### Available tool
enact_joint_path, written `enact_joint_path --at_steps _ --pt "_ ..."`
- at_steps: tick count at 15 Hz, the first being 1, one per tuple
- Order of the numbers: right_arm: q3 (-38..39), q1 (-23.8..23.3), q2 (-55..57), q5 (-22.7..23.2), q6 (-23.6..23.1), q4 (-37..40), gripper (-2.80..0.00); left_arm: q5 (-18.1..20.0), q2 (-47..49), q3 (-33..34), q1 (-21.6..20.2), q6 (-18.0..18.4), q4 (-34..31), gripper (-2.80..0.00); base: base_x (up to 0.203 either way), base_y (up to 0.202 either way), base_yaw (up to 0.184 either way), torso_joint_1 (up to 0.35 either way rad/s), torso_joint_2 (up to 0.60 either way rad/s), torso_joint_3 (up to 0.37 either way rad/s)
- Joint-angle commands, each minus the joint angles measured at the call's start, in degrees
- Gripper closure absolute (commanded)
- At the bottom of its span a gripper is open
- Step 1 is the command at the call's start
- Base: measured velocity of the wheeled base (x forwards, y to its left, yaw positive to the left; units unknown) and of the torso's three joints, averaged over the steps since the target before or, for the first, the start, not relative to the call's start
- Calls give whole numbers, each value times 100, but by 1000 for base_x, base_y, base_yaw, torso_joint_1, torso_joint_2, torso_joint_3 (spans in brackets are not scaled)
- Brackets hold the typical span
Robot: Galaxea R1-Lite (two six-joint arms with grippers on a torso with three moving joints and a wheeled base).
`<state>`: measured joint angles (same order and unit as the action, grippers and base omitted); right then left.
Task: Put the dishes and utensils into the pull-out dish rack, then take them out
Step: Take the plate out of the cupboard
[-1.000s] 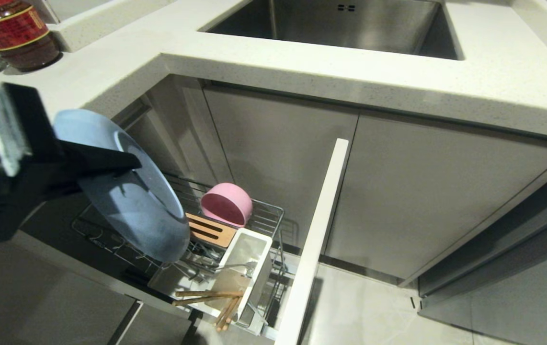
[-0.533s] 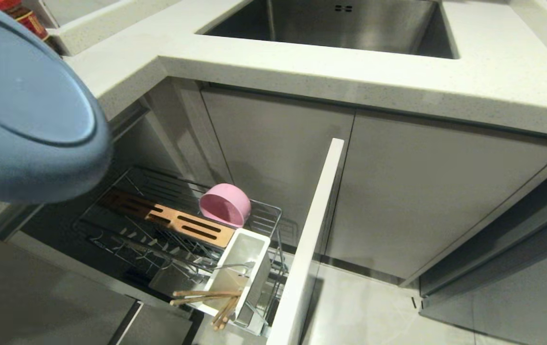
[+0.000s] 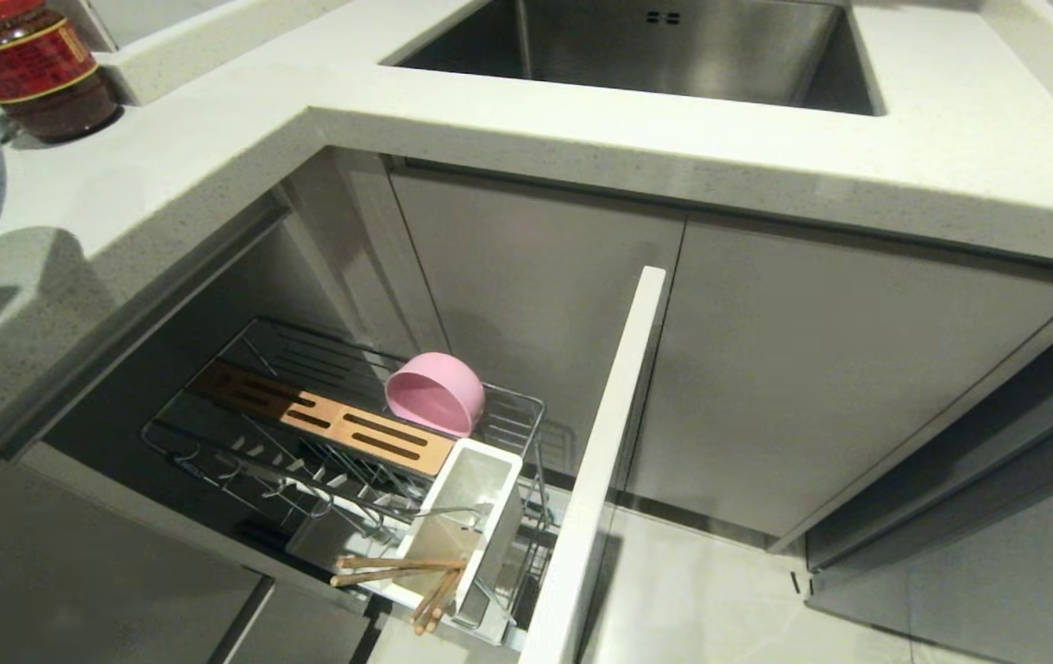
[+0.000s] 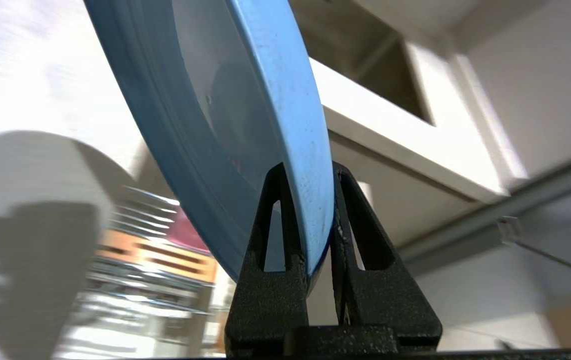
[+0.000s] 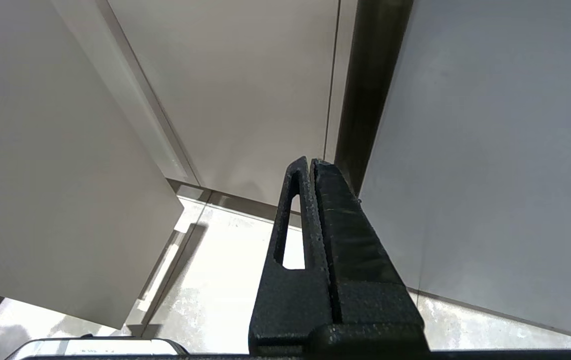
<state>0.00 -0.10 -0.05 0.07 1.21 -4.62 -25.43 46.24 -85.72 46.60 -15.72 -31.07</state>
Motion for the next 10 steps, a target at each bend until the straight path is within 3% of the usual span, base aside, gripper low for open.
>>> enact_joint_path --at_steps 1,4,10 --pt "149 1 -4 1 2 -4 0 -22 -18 -9 -476 301 -95 0 0 0 0 0 0 0" --pt "149 1 -4 1 2 -4 0 -23 116 -6 -1219 1078 -209 0 0 0 0 0 0 0" --pt "149 1 -4 1 2 -4 0 -23 342 -247 -2484 2034 -935 0 0 0 0 0 0 0"
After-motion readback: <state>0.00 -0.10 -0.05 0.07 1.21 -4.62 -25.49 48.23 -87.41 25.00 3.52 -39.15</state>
